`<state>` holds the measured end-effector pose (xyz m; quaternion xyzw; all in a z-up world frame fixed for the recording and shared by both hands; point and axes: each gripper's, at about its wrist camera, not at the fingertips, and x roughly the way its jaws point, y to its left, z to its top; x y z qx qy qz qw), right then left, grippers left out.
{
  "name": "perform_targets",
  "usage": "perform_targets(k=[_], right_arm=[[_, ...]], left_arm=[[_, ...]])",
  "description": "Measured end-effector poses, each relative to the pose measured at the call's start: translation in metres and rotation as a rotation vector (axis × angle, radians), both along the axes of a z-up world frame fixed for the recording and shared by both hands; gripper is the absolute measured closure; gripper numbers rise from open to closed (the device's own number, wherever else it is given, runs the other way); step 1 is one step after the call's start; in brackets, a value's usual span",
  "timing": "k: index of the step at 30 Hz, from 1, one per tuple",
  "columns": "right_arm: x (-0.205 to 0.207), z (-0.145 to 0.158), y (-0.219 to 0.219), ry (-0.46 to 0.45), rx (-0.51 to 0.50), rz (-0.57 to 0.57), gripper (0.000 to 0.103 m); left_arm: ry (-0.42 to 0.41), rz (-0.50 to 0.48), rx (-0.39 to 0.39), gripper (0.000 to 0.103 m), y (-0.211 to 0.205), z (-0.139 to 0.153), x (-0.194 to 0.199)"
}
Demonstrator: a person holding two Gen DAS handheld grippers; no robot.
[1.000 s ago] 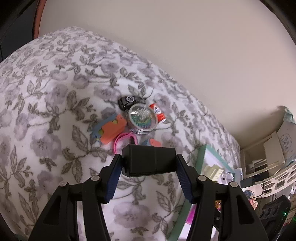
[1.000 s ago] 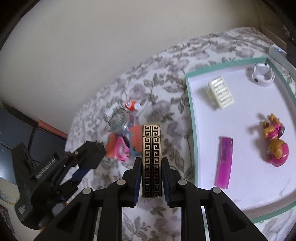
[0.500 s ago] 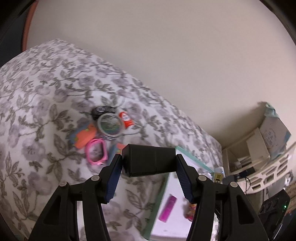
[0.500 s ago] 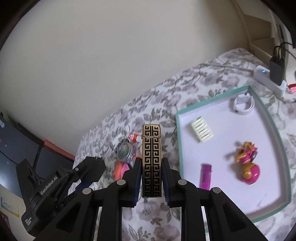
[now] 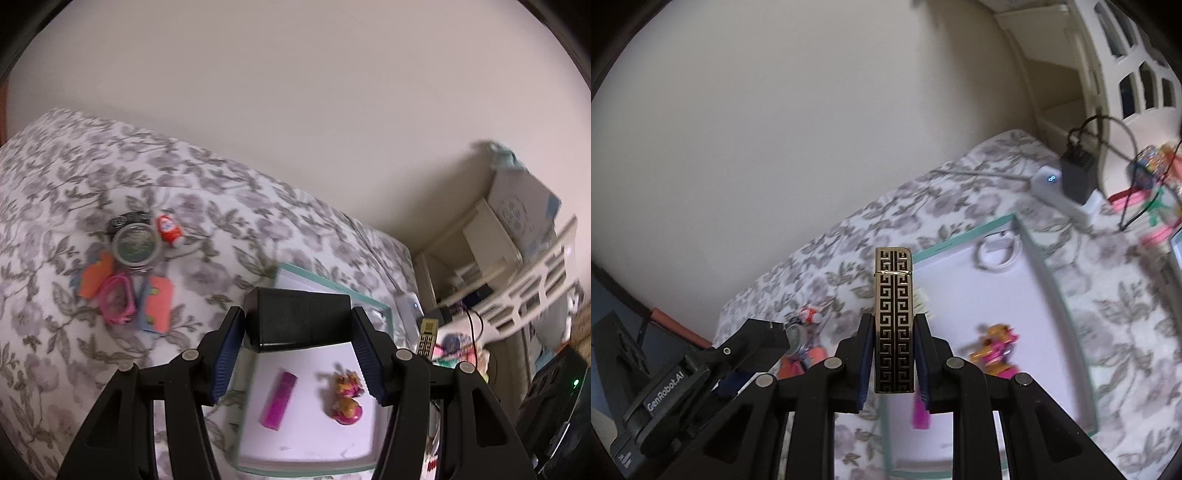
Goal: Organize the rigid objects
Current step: 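Carry the gold strip and black box over the tray with both tools, then lower both tools into the tray and open both grippers to release the items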
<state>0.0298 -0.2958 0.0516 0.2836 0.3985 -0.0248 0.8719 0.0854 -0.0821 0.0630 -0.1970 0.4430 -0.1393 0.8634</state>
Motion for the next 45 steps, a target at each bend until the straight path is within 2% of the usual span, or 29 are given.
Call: perform_targets(k=[3, 8, 16, 25, 38, 45], right_arm=[[-0.004, 0.003, -0.012, 0.009, -0.047, -0.028, 0.081], [-0.004, -0.003, -0.034, 0.065, -0.109, -0.07, 0.081], [0.003, -0.048, -0.055, 0.24, -0.117, -0.118, 0.081], [0.014, -0.101, -0.049, 0.428, -0.166, -0.092, 0.081], [0.018, -0.118, -0.043, 0.502, -0.237, -0.103, 0.081], [0.02, -0.124, -0.033, 0.526, -0.269, -0.082, 0.081]], left_arm=[[0.004, -0.047, 0.024, 0.043, -0.021, -0.004, 0.0], [0.043, -0.12, 0.06, 0.043, -0.054, -0.027, 0.0], [0.175, -0.191, 0.108, 0.043, -0.078, -0.084, 0.001], [0.288, -0.22, 0.144, 0.043, -0.082, -0.123, -0.001], [0.319, -0.248, 0.12, 0.043, -0.081, -0.127, 0.0], [0.32, -0.271, 0.14, 0.043, -0.085, -0.128, -0.002]])
